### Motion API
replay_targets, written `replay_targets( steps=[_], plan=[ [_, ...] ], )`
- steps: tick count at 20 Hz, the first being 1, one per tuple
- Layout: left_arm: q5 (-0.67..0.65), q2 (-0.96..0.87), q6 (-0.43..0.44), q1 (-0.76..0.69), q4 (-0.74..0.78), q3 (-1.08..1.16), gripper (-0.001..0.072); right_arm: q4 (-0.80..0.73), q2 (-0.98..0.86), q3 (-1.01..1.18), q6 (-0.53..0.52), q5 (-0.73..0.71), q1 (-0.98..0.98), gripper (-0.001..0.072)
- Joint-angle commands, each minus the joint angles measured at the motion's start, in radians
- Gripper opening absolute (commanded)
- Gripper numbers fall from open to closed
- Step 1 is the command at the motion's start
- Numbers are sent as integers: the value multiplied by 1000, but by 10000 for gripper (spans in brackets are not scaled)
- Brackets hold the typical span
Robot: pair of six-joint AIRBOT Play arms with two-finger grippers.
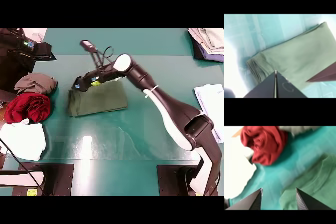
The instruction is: Fold the shirts.
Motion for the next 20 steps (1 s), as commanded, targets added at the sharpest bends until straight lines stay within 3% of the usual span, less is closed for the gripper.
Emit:
replay_targets(
  steps=[1, 5, 8, 9, 10, 14, 20],
  plan=[
    [-29, 17, -2, 17, 3, 0, 26, -76, 40, -63, -17, -69, 11, 491],
    [-37, 17, -2, 17, -1, 0, 26, -240, 193, -259, -9, 178, -179, 491],
    [-34, 16, -2, 17, -1, 0, 26, -239, 274, -442, 50, 216, -363, 491],
    [-33, 16, -2, 17, -1, 0, 26, -224, 280, -483, 84, 215, -417, 523],
    [-33, 16, -2, 17, -1, 0, 26, -179, 280, -519, 103, 213, -463, 709],
    [-19, 16, 1, 17, -1, 0, 26, 42, 206, -603, 102, 209, -565, 713],
    [-18, 16, 2, 17, -1, 0, 25, 88, -9, -433, 99, 302, -459, 711]
  ],
)
